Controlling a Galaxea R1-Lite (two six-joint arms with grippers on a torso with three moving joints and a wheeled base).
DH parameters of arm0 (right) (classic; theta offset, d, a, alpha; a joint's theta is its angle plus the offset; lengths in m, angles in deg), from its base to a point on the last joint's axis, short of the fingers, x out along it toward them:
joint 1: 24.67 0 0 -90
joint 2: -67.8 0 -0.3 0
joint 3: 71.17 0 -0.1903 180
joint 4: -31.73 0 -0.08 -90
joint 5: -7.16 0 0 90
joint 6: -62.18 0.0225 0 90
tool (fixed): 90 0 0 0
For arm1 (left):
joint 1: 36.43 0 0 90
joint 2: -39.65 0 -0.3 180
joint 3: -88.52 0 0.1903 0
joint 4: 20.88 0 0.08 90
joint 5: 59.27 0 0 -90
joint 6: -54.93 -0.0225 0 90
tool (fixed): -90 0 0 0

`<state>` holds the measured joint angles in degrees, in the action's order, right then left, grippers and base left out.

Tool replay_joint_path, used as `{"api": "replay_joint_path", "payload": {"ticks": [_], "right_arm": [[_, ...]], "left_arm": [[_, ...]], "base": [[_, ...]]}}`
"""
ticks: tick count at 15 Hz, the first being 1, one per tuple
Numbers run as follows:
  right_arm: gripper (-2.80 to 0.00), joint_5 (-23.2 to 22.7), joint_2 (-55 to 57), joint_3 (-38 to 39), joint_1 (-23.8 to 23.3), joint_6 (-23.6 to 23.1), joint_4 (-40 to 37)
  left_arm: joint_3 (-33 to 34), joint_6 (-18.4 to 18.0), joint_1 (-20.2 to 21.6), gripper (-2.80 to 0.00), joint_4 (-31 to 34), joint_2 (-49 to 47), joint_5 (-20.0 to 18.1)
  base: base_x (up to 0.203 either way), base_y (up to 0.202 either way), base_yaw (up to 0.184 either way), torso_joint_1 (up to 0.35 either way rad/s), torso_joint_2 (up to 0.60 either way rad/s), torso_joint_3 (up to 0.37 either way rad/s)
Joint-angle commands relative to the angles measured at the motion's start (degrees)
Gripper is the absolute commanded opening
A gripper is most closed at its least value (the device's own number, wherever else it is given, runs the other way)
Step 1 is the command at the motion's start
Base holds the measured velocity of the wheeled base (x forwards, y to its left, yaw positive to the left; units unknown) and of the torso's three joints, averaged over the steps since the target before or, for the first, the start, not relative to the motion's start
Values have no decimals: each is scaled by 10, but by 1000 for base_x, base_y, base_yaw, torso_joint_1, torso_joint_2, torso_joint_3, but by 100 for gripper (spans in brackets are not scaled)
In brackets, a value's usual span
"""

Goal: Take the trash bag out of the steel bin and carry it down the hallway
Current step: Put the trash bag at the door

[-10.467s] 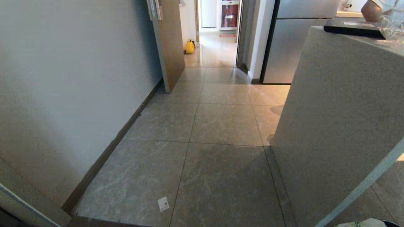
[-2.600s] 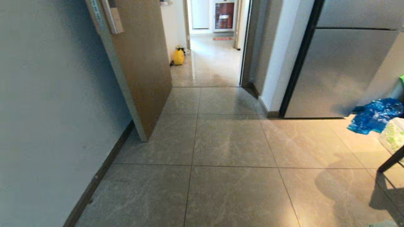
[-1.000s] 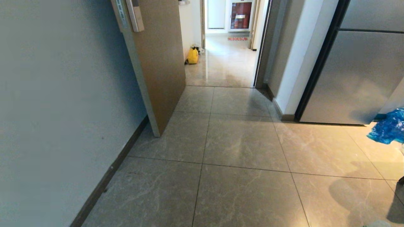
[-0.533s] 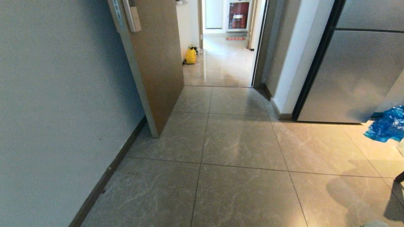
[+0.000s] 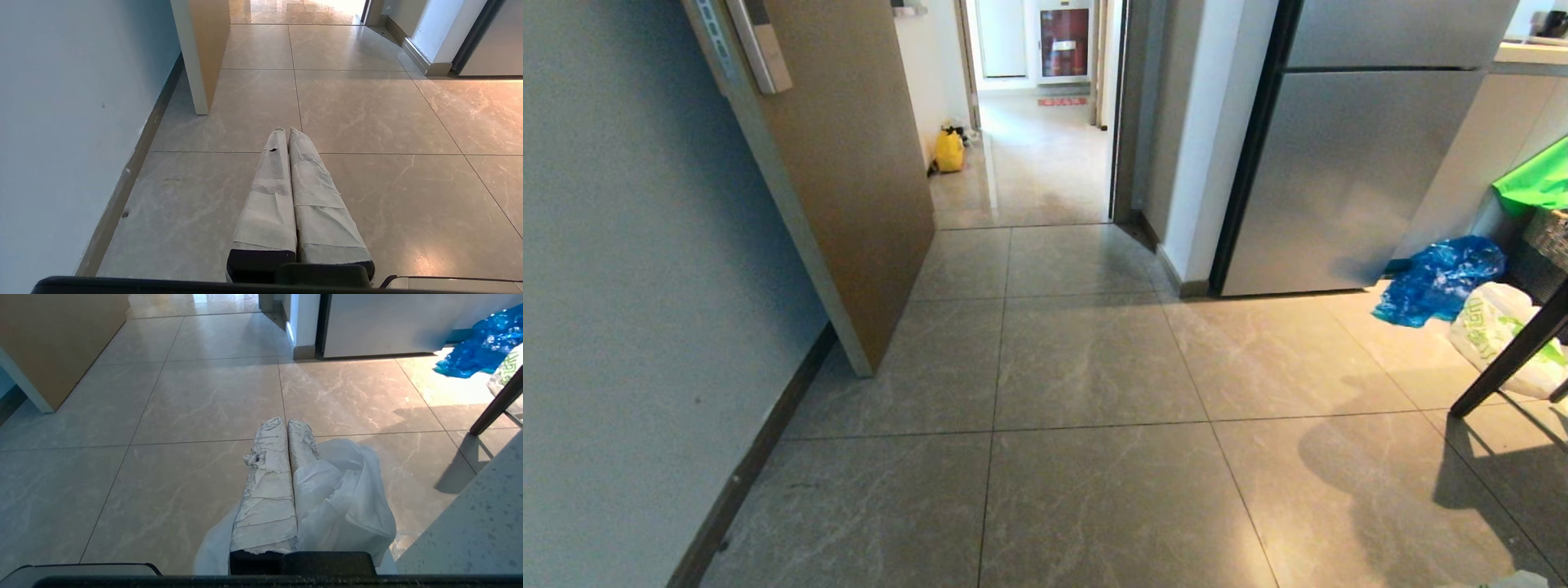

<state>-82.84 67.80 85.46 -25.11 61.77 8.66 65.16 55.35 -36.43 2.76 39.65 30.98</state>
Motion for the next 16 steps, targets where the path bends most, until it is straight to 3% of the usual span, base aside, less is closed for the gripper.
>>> {"api": "replay_joint_path", "payload": {"ticks": [1,12,16], "right_arm": [[-280,0,1,0,0,0,1],[-280,0,1,0,0,1,0],[-280,0,1,0,0,1,0]], "left_arm": [[0,0,0,-280,0,0,0],[0,0,0,-280,0,0,0],[0,0,0,-280,0,0,0]], "base": [[0,0,0,0,0,0],[0,0,0,0,0,0],[152,0,1,1,-1,2]]}}
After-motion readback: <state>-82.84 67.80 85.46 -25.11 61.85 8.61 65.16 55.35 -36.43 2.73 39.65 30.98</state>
